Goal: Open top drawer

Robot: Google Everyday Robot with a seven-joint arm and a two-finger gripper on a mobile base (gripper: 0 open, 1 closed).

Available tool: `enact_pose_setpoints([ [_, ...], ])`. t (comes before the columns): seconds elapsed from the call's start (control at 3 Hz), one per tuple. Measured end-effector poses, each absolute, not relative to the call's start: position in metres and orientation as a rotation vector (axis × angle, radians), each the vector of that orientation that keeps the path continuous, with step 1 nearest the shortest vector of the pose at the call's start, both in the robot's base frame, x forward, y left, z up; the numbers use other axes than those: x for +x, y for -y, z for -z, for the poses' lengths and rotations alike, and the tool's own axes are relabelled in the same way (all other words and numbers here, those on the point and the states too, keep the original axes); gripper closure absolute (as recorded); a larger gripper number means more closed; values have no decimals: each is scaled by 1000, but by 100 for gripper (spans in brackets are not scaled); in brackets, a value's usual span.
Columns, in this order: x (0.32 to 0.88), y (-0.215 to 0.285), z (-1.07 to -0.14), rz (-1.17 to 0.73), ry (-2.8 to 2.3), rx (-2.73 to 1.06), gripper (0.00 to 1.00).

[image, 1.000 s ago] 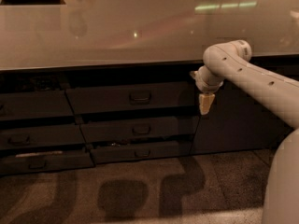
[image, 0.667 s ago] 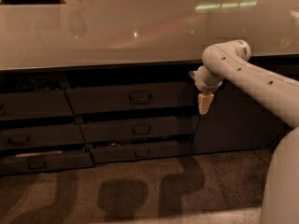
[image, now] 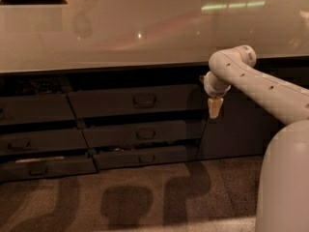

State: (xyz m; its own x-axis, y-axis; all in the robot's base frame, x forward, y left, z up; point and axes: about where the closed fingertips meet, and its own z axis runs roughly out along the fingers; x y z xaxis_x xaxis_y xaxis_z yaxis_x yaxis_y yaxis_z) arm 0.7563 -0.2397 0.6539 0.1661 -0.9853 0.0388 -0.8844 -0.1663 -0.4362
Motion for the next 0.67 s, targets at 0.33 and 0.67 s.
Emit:
enact_pose_setpoints([
  [0.33,765,248,-645,475,-1775,-2141,0],
  [0.67,761,248,-641,434,-1699,-2150,0],
])
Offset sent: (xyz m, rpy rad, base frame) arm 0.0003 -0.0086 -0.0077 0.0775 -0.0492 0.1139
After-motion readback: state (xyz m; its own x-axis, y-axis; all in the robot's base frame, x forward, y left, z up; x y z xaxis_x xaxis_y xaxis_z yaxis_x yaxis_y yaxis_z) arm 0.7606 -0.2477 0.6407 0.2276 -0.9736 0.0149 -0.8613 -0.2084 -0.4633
